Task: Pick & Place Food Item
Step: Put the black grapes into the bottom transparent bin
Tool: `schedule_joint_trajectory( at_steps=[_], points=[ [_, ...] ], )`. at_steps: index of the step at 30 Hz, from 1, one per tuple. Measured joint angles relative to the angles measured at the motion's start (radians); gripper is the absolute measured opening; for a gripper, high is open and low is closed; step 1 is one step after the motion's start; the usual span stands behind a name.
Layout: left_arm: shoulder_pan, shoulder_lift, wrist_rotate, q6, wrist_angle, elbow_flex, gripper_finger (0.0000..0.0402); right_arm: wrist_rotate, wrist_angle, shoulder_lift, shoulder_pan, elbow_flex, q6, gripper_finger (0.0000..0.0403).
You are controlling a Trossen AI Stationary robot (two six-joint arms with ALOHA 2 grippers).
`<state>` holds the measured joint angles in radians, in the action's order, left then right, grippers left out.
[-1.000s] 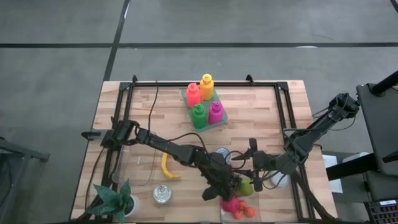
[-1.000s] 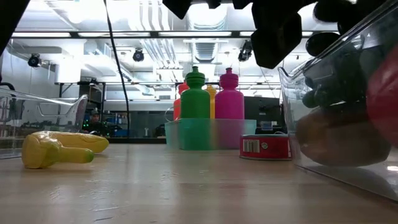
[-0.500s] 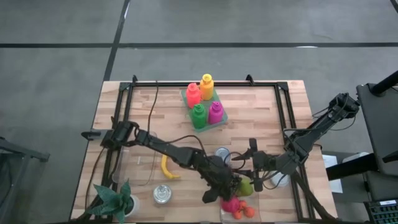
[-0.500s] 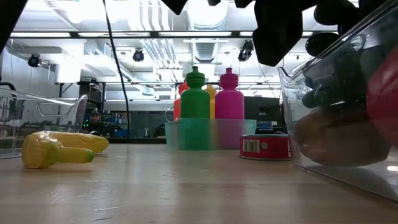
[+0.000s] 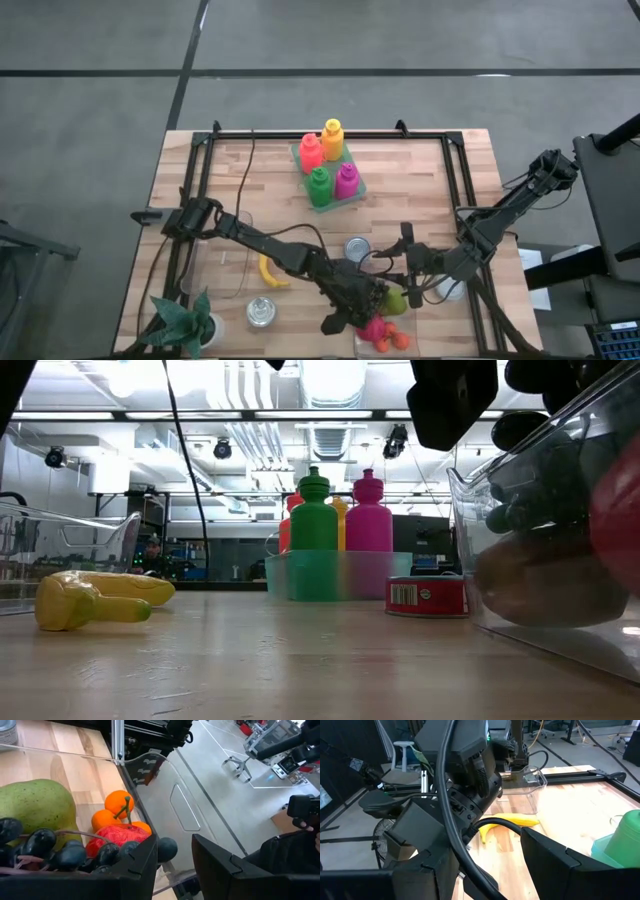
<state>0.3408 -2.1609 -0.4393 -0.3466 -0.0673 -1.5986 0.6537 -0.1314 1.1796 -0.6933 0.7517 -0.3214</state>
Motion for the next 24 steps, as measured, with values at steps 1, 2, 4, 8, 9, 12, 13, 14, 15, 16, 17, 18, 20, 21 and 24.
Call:
schedule_joint_trajectory(
  at_steps=[1, 2, 4, 8, 9, 12, 13, 14, 15, 16, 17, 18, 20, 21, 24],
  points=[
    [0.001, 0.0, 0.002, 0.0, -0.003, 0.0, 0.0125, 0.0, 0.0, 0.0, 0.0, 0.0, 0.0, 0.0199],
    [0.002, 0.0, 0.003, 0.0, -0.007, 0.0, 0.0125, 0.0, 0.0, 0.0, 0.0, 0.0, 0.0, 0.0199],
    [0.004, 0.0, 0.006, 0.002, -0.015, 0.0, 0.0125, 0.0, 0.0, 0.0, 0.0, 0.0, 0.0, 0.0199],
    [0.006, 0.0, 0.014, 0.011, -0.018, 0.0, 0.0125, 0.0, 0.0, 0.0, 0.0, 0.0, 0.0, 0.0199],
    [0.006, 0.0, 0.014, 0.011, -0.018, 0.0, 0.0125, 0.0, 0.0, 0.0, 0.0, 0.0, 0.0, 0.0199],
    [0.006, 0.0, 0.014, 0.011, -0.015, 0.0, 0.0125, 0.0, 0.0, 0.0, 0.0, 0.0, 0.0, 0.0199],
    [0.006, 0.0, 0.014, 0.01, -0.013, 0.0, 0.0125, 0.0, 0.001, 0.0, 0.0, 0.0, 0.0, 0.0199],
    [0.006, 0.0, 0.011, 0.01, -0.012, 0.0, 0.0125, 0.0, 0.001, 0.0, 0.0, 0.0, 0.0, 0.0199],
    [0.004, 0.004, 0.003, 0.01, -0.002, 0.0, 0.0125, 0.0, 0.001, 0.0, 0.0, 0.0, 0.0, 0.0199],
    [0.003, 0.011, 0.001, 0.01, 0.017, 0.0, 0.0125, 0.0, 0.001, 0.0, 0.0, 0.0, 0.0, 0.0199],
    [0.001, 0.016, -0.002, 0.01, 0.022, 0.0, 0.0125, 0.001, 0.001, 0.0, 0.0, 0.0, 0.0, 0.0199],
    [-0.001, 0.028, -0.001, 0.01, 0.035, 0.0, 0.0125, 0.001, -0.001, 0.0, 0.001, 0.0, 0.0, 0.0199],
    [-0.003, 0.049, -0.001, 0.017, 0.07, 0.001, 0.0125, 0.001, -0.005, 0.0, 0.001, 0.0, 0.0, 0.0199],
    [-0.005, 0.056, -0.001, 0.025, 0.08, 0.001, 0.0125, 0.002, -0.006, 0.0, 0.001, 0.0, 0.0, 0.0199],
    [-0.009, 0.077, 0.002, 0.047, 0.135, 0.001, 0.0125, 0.001, -0.005, 0.0, 0.001, 0.0, 0.0, 0.0199]
  ],
)
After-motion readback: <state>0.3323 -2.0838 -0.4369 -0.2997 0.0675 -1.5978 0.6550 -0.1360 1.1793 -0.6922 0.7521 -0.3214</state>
